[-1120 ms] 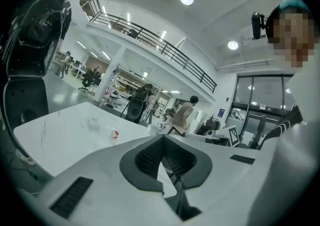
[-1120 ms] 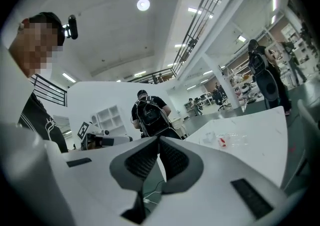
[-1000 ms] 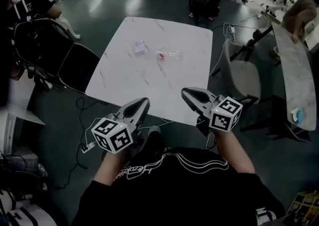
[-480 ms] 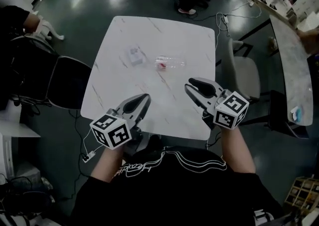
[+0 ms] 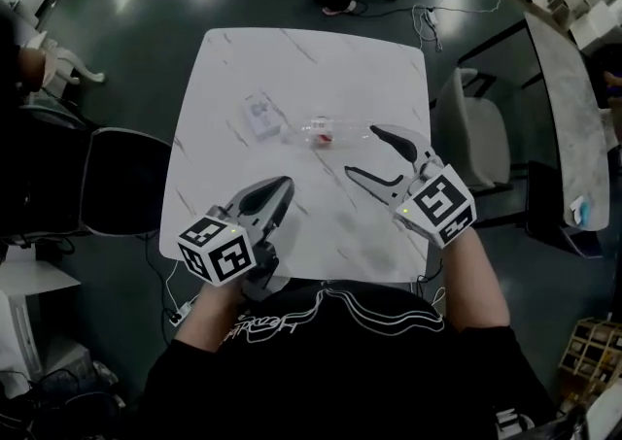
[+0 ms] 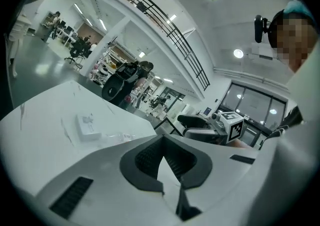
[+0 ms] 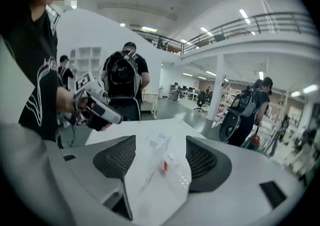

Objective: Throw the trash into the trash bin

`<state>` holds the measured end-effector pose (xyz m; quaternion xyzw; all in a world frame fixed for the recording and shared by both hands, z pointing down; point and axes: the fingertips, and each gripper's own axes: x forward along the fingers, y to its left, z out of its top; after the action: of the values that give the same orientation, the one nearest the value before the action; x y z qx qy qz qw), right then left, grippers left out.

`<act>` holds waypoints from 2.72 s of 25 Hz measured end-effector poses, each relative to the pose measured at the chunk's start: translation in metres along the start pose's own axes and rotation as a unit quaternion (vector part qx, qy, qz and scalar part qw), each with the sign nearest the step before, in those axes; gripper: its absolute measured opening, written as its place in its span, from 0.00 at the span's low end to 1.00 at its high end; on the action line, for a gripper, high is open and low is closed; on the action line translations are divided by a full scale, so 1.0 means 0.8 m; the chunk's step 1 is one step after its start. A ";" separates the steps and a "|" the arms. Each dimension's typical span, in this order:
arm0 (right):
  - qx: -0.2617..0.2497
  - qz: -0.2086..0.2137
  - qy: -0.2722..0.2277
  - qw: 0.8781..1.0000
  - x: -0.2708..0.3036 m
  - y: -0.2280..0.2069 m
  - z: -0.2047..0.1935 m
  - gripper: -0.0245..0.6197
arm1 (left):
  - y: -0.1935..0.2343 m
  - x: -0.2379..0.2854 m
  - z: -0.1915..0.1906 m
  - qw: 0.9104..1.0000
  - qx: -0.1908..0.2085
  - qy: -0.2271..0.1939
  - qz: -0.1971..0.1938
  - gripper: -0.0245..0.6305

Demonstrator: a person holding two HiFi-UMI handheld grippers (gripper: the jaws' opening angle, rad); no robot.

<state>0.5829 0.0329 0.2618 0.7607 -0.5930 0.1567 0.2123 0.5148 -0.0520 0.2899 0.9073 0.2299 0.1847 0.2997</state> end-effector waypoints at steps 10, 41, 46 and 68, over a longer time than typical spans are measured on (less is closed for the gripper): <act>-0.211 -0.011 0.218 0.953 0.103 -0.042 -0.092 0.56 | 0.050 0.011 0.004 1.000 -0.018 0.023 -0.002 0.04; -0.296 0.001 0.354 0.887 0.208 -0.072 -0.220 0.55 | 0.120 -0.022 -0.011 0.996 -0.075 -0.001 0.046 0.05; -0.294 -0.025 0.344 0.891 0.203 -0.072 -0.219 0.55 | 0.114 -0.036 -0.019 0.996 -0.075 -0.004 0.056 0.05; -0.155 -0.122 0.073 0.978 0.013 0.002 -0.060 0.55 | -0.068 -0.105 -0.046 0.991 -0.033 -0.107 0.072 0.05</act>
<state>0.5844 0.0478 0.3083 0.7714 -0.4958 0.0910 0.3884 0.4113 -0.0411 0.2667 0.9256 0.1243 0.1153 0.3383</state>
